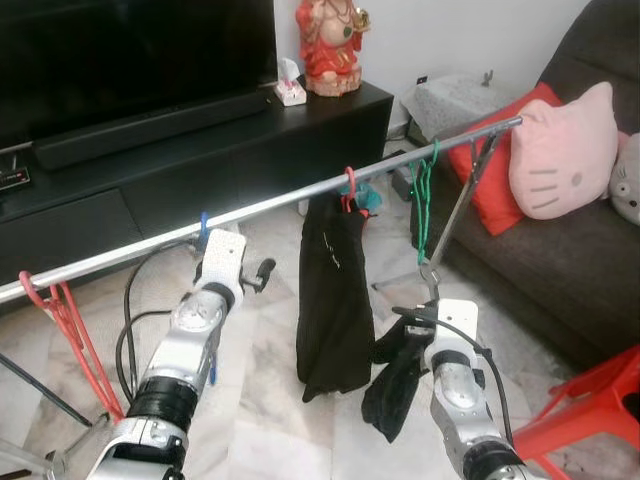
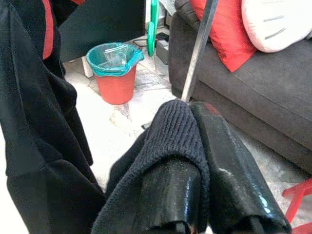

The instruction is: Hang hanger

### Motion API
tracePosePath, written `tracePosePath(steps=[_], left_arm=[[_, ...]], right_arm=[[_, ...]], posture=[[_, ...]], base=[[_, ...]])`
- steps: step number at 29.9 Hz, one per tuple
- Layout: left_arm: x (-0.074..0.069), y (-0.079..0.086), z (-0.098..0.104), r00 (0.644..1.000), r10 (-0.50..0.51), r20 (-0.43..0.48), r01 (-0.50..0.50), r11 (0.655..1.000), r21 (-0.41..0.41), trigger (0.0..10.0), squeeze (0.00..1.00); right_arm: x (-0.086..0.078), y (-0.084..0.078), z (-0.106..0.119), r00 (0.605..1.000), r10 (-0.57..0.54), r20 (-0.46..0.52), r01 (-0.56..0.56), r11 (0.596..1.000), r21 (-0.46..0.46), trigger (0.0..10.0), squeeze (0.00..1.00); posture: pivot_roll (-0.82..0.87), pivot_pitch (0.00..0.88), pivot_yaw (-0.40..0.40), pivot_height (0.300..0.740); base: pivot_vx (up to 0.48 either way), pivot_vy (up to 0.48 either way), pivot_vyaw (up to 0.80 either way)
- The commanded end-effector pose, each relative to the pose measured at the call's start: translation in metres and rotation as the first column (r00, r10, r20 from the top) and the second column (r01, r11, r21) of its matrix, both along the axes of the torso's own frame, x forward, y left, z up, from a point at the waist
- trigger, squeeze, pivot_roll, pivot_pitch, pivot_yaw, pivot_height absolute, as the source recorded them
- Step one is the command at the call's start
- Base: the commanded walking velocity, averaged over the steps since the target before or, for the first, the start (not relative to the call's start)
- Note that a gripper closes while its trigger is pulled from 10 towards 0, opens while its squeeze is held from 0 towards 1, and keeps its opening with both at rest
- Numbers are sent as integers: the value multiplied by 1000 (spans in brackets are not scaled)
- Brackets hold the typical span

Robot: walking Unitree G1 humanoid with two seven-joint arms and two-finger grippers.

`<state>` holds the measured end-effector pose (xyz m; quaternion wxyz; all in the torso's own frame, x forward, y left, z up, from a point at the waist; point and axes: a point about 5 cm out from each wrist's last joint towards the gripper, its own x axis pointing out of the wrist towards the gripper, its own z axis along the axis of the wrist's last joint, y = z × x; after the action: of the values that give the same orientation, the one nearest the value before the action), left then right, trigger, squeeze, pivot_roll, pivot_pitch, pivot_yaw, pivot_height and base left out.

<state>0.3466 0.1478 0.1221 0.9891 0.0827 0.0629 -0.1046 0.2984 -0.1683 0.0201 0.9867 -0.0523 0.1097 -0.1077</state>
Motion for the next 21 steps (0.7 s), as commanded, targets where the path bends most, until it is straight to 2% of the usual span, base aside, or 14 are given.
tracePosePath(steps=[1, 3, 7, 11, 13, 21], left_arm=[[-4, 1, 2, 1000, -13, -12, 13, 1000, 10, 10000, 0], [-7, 5, 9, 1000, -7, -3, 7, 1000, 20, 10000, 0], [-8, 10, 11, 1000, 16, -17, -15, 998, 59, 10000, 0], [-12, 16, 1, 994, 62, -89, -54, 994, 91, 10000, 0], [-13, 21, -6, 985, 117, -125, -102, 987, 122, 10000, 0], [-16, 30, -10, 974, 160, -162, -135, 978, 156, 10000, 0]], right_arm=[[5, 1, 5, 1000, 0, 21, -1, 1000, 5, 10000, 0], [5, 1, 5, 1000, 2, 21, -2, 1000, 4, 10000, 0], [4, 1, 5, 1000, 4, 18, -4, 1000, 4, 10000, 0], [5, 2, 5, 1000, 7, 19, -7, 1000, 4, 10000, 0], [5, 1, 5, 1000, 6, 18, -6, 1000, 3, 10000, 0], [5, 0, 6, 1000, 2, 22, -2, 1000, 3, 10000, 0]], posture=[[67, 0, -12, 740], [67, 0, -12, 740], [67, 0, -12, 740], [67, 0, -12, 740], [67, 0, -12, 740], [63, 0, -11, 740]], base=[[0, 0, 0], [0, 0, 0], [0, 0, 0], [0, 0, 0], [0, 0, 0], [0, 0, 0]])
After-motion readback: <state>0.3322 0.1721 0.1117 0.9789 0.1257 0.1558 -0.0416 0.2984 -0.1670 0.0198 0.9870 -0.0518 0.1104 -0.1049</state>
